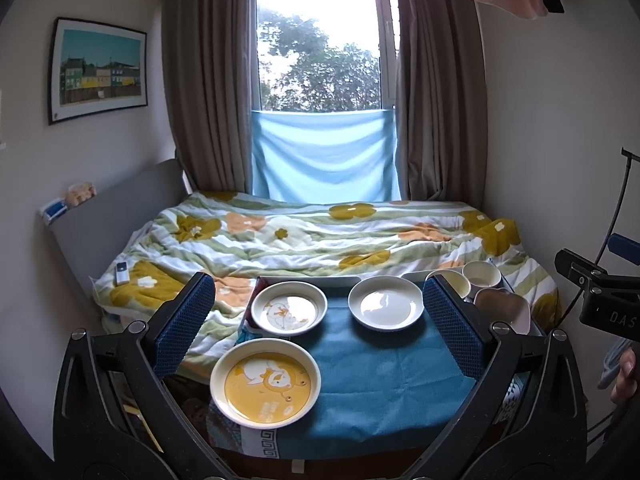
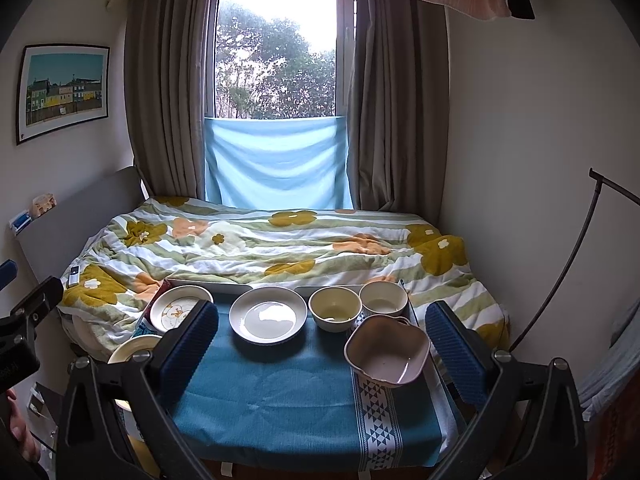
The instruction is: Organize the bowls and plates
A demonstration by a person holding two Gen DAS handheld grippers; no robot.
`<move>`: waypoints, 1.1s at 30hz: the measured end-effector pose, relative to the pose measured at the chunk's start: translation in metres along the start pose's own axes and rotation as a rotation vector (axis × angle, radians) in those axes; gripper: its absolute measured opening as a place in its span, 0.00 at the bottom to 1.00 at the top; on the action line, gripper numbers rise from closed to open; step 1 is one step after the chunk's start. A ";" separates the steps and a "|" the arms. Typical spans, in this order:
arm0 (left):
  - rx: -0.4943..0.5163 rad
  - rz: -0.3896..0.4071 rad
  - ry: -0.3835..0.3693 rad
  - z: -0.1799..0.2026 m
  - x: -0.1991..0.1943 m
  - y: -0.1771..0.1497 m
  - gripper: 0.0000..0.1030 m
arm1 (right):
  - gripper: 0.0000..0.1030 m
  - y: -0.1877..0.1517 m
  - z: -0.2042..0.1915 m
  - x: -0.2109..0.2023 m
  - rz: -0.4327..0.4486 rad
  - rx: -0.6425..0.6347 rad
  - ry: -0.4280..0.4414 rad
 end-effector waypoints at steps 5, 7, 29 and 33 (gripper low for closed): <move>-0.002 0.001 -0.001 -0.001 0.000 0.000 1.00 | 1.00 0.000 0.000 0.003 -0.001 0.000 -0.002; -0.001 0.000 -0.001 0.000 0.000 0.000 1.00 | 1.00 0.000 0.000 0.003 -0.002 -0.001 -0.002; -0.004 -0.002 0.006 -0.002 0.000 -0.001 1.00 | 1.00 0.001 0.000 0.003 -0.002 -0.001 -0.002; -0.004 -0.002 0.006 -0.002 0.000 -0.001 1.00 | 1.00 0.001 0.000 0.003 -0.003 -0.002 -0.002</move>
Point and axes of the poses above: each gripper's, at about its wrist camera, not at the fingertips, and x roughly the way its jaws point, z to its right, y to its top, the point moved 4 cm from there along x, roughly the way its jaws point, and after that the axes turned 4 degrees about x, right-handed, at the moved point
